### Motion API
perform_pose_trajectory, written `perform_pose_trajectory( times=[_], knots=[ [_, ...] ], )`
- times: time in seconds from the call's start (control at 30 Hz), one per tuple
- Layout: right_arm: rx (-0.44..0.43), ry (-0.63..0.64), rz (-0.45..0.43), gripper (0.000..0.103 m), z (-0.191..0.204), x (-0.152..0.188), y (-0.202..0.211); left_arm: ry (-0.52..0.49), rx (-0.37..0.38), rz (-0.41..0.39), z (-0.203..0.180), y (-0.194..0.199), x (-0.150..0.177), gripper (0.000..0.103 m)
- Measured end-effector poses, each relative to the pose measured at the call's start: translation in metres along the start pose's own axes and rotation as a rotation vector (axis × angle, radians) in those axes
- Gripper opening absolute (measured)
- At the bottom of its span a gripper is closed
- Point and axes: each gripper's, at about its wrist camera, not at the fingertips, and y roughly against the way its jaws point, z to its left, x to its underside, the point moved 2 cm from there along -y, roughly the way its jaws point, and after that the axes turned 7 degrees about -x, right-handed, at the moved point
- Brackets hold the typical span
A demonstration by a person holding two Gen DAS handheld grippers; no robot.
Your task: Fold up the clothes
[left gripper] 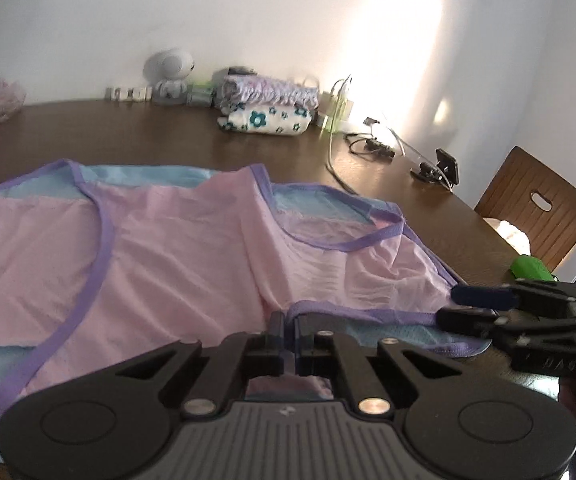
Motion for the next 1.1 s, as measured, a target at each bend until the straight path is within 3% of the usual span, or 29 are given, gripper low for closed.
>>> perform_pose_trajectory(
  times=[0.1,0.27,0.3,0.33,0.4,0.5,0.57,0.6,0.67,0.7,0.8,0.87,1.1],
  knots=[
    [0.017,0.032,0.009,0.043,0.008,-0.007,-0.009,-0.029,0.003,0.014,-0.004,-0.001,0.001,0.005],
    [0.093,-0.164,-0.023,0.041,-0.027,-0.044,-0.031,-0.097,-0.020,-0.012,-0.011,-0.001,0.008,0.007],
    [0.096,-0.162,0.005,0.026,-0.031,-0.049,-0.041,-0.110,-0.028,-0.017,-0.013,-0.001,0.008,0.007],
    [0.099,-0.160,0.032,0.003,-0.035,-0.054,-0.051,-0.125,-0.034,-0.024,-0.015,-0.001,0.010,0.007],
    [0.118,-0.168,0.056,0.000,-0.042,-0.058,-0.065,-0.157,-0.042,-0.038,-0.019,-0.001,0.012,0.007],
    [0.223,-0.207,-0.018,0.000,-0.057,-0.057,-0.066,-0.201,-0.050,-0.055,-0.023,0.000,0.015,0.007],
    [0.241,-0.243,-0.035,0.003,-0.060,-0.059,-0.061,-0.216,-0.049,-0.063,-0.024,0.000,0.016,0.011],
    [0.221,-0.261,-0.036,0.006,-0.060,-0.062,-0.058,-0.218,-0.046,-0.066,-0.024,0.000,0.017,0.012],
    [0.166,-0.283,-0.054,0.023,-0.056,-0.070,-0.053,-0.202,-0.034,-0.068,-0.022,0.000,0.017,0.013],
    [0.131,-0.289,-0.071,0.041,-0.052,-0.074,-0.051,-0.190,-0.028,-0.071,-0.020,0.000,0.017,0.015],
    [-0.062,-0.390,-0.034,0.043,-0.050,-0.092,-0.074,-0.168,-0.011,-0.079,-0.019,0.000,0.018,0.026],
    [-0.135,-0.487,0.000,0.042,-0.054,-0.097,-0.098,-0.178,0.009,-0.089,-0.021,0.000,0.019,0.035],
    [-0.352,-0.853,0.104,0.038,-0.075,-0.089,-0.163,-0.199,0.022,-0.115,-0.021,0.002,0.024,0.035]
  ],
)
